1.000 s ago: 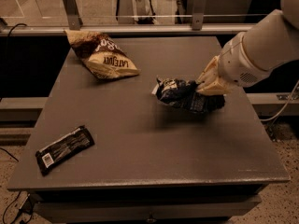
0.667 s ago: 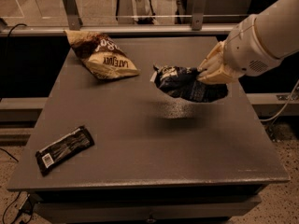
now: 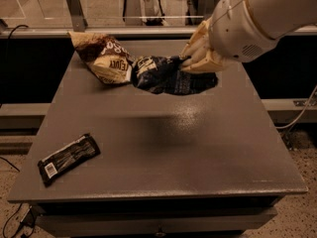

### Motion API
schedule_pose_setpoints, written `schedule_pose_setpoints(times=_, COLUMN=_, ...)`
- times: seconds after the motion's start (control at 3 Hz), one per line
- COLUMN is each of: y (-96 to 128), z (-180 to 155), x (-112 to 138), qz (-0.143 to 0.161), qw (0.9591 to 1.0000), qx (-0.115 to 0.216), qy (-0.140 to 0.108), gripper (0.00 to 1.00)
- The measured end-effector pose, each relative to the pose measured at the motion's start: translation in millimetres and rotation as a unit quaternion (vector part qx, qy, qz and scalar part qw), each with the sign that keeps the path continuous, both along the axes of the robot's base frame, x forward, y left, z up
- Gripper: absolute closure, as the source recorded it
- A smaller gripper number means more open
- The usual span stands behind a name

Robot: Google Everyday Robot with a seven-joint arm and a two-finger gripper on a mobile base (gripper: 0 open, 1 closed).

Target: Move blue chip bag near rxbar chocolate

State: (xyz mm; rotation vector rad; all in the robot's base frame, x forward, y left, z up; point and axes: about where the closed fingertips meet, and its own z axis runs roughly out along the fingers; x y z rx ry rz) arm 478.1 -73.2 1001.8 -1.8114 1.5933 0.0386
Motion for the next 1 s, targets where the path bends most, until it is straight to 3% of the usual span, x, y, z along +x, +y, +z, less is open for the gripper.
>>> schedule_pose_setpoints(times=0.33, y=57, z=-2, x=-16, qz=0.079, qw=0.9968, qx=-0.008, qy=-0.007, gripper=1.00)
schedule_pose_setpoints(times=0.67, y=108, z=-7, x=-38, qz=0.156, qw=0.9877, qx=-0.007, qy=-0.008, gripper=1.00)
schedule_pose_setpoints(times=1.0, y=143, z=-10, x=-59, qz=0.211, qw=0.9774, qx=-0.003, qy=-0.008, gripper=1.00)
